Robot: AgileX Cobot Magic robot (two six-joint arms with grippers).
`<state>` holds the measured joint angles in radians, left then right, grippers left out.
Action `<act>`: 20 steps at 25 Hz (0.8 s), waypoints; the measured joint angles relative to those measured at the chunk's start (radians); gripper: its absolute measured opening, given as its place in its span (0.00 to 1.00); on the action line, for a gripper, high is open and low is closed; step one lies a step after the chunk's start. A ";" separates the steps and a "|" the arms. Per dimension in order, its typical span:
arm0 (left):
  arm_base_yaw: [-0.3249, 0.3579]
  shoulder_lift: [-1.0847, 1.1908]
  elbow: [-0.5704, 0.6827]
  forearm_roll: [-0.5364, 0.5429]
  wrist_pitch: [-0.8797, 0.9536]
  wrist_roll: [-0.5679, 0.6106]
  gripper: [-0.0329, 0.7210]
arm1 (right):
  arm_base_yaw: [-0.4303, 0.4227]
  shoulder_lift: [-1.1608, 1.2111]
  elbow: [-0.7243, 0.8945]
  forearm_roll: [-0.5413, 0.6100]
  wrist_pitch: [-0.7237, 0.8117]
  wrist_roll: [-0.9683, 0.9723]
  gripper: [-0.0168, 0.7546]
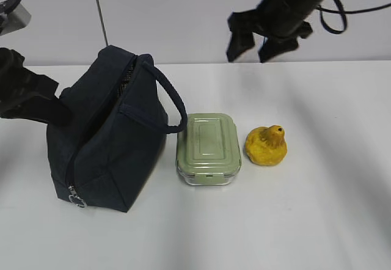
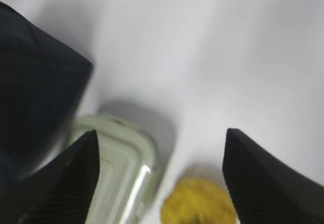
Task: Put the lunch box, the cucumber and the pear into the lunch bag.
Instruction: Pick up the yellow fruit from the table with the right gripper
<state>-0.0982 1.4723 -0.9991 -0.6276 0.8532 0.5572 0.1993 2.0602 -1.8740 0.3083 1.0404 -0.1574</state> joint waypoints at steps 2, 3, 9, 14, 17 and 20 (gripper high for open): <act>0.000 0.000 0.000 0.000 -0.002 0.000 0.05 | -0.006 0.000 0.010 -0.070 0.094 0.031 0.77; 0.000 0.000 0.000 0.000 -0.004 0.000 0.05 | -0.006 0.000 0.015 -0.099 0.133 0.037 0.77; 0.000 0.000 0.000 0.000 -0.008 0.000 0.05 | -0.001 0.014 0.022 -0.149 0.180 0.051 0.76; 0.000 0.000 0.000 0.000 -0.010 0.000 0.05 | 0.009 0.016 0.083 -0.155 0.180 0.055 0.76; 0.000 0.000 0.000 0.000 -0.011 0.000 0.05 | 0.034 0.016 0.146 -0.164 0.180 0.055 0.76; 0.000 0.000 0.000 0.000 -0.011 0.000 0.05 | 0.062 0.016 0.197 -0.168 0.180 0.055 0.76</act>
<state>-0.0982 1.4723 -0.9991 -0.6276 0.8422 0.5572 0.2611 2.0767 -1.6774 0.1406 1.2203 -0.1027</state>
